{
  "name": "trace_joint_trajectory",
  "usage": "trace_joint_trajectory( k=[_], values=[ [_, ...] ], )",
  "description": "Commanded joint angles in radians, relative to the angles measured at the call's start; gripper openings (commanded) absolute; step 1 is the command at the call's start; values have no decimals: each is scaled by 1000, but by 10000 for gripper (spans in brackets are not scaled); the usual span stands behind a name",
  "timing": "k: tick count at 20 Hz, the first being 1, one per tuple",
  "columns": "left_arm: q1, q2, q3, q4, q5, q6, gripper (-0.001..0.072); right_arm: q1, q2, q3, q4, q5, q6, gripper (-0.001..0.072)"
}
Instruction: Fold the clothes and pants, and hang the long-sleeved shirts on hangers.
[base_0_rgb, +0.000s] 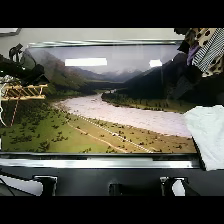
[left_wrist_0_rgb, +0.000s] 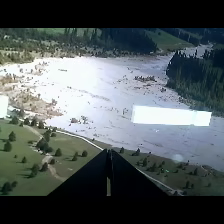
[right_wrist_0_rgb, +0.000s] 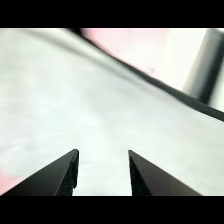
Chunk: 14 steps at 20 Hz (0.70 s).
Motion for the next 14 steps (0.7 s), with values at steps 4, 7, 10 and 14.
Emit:
trace_joint_trajectory(
  k=[4, 7, 10, 14],
  values=[
    [-81, 4, 1, 166, 12, 99, 15, 390, -187, 93, 433, -19, -365, 265],
    [-140, 11, -24, 185, 47, 113, 14, 680, -322, 93, 397, -35, -390, 169],
    [-196, 81, -181, 218, 125, 128, 14, 866, -438, 93, 351, -40, -391, 37],
    [-227, 232, -482, 234, 280, 105, 16, 925, -491, 93, 355, -98, -391, 35]
  ],
)
